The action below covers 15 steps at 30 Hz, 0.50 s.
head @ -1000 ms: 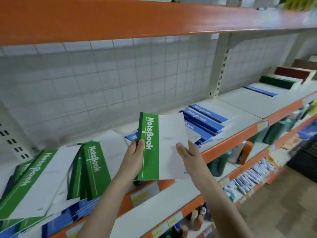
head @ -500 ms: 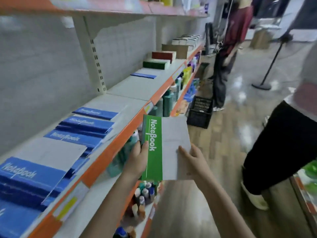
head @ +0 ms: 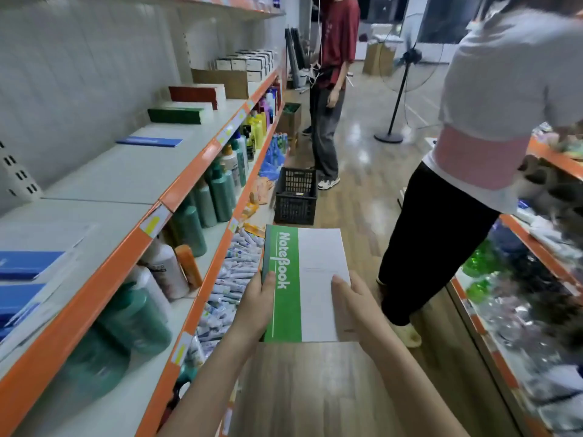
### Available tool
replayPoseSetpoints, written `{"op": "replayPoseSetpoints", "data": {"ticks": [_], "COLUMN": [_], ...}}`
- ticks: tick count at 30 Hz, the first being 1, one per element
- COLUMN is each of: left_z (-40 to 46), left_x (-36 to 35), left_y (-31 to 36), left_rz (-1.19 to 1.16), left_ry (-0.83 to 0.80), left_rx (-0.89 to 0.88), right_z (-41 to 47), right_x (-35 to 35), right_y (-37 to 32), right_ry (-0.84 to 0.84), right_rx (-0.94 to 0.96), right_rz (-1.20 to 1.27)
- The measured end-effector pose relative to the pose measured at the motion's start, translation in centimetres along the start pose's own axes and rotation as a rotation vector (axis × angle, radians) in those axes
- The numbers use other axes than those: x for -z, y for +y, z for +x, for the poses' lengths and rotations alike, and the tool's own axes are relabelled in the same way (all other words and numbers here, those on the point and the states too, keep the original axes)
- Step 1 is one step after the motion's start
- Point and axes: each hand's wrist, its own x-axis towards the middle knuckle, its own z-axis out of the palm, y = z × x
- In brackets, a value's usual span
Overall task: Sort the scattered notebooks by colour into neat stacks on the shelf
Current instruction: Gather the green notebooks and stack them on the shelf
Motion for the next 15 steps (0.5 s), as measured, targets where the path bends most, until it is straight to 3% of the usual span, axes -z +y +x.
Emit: {"op": "replayPoseSetpoints", "data": {"ticks": [8, 15], "left_z": [5.6, 15.4], "left_x": [-0.2, 0.9], "left_y": [-0.7, 0.8], "left_rz": [0.0, -0.038], "left_ry": [-0.025, -0.008], "left_rx": [0.093, 0.104], "right_z": [5.1, 14.6], "right_x": [-1.0, -4.2], "right_y": [0.3, -1.2], "right_ry": [-0.029, -0.053], "right_rx": [-0.034, -0.062], "right_rz": [-0.027, -0.005]}}
